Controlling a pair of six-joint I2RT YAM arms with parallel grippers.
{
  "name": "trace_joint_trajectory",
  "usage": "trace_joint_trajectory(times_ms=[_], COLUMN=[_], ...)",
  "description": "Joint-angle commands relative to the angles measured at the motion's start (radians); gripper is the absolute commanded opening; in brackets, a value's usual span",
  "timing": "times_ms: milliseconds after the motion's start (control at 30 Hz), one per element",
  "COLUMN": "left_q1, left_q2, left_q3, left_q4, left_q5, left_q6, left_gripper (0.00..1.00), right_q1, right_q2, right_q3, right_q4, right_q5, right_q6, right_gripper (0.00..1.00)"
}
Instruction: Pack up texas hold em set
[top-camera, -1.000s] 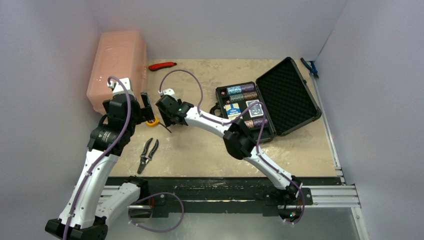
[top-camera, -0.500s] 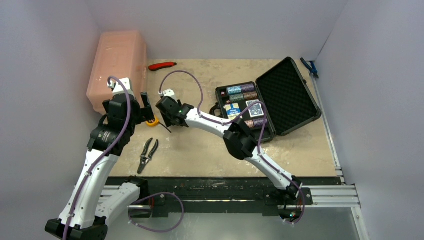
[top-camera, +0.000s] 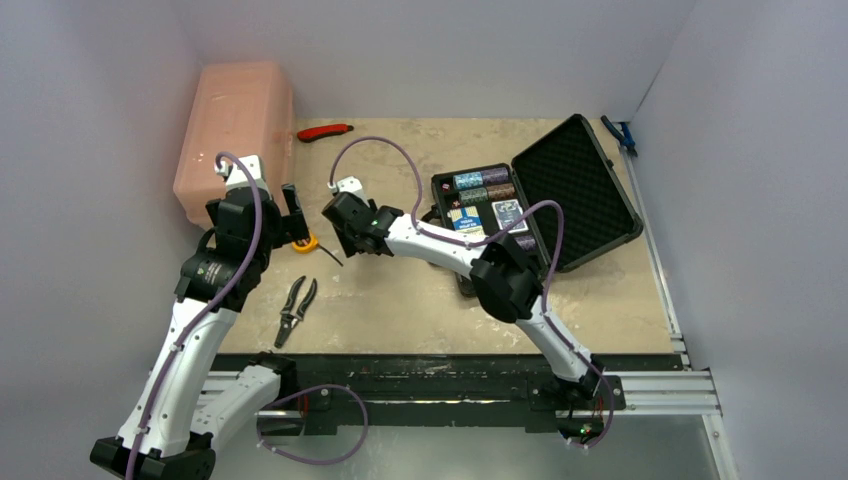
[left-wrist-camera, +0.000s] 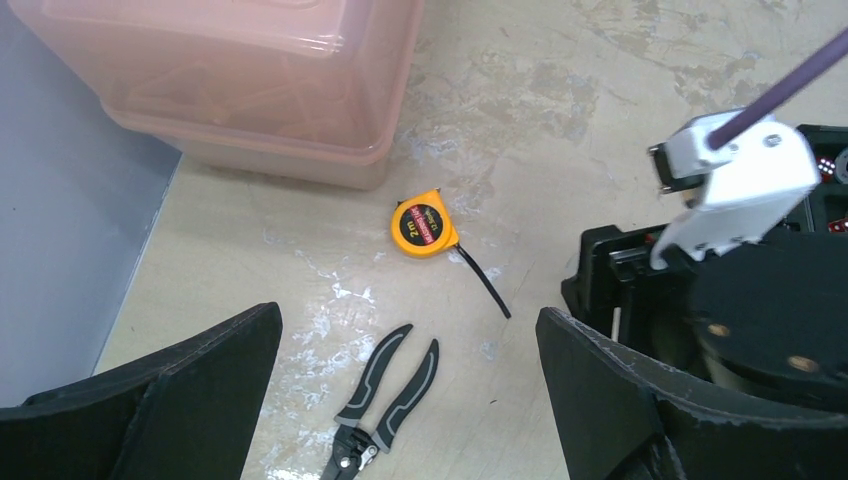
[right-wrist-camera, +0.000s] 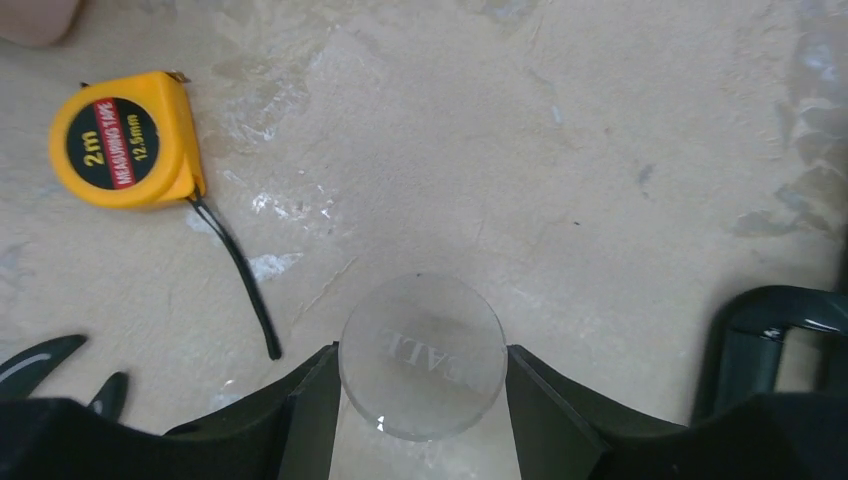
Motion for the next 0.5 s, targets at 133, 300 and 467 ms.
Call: trace_joint_trajectory(times_ms=[133, 300, 467], left_q1=[-0.006, -0.006, -0.006], left_q2=[0.012, 0.026, 0.038], left_q3=[0.001, 0.002, 0.0], left_q4=[0.047, 0.049, 0.053], left_q5=[0.005, 0.001, -0.008], left_q6=[0.014, 0.023, 0.033], left_gripper=[1.0, 1.0, 1.0], right_q1=[0.006, 0.006, 0.006], right_q2=[-0.234, -0.319, -0.376], right_q3=[-0.128, -0.198, -0.256], right_q4=[0.047, 0.06, 0.072], right_q5=[0.08, 0.107, 0.131], right_q6=[0.028, 0.032, 0.028], right_gripper=[0.0, 0.0, 0.0])
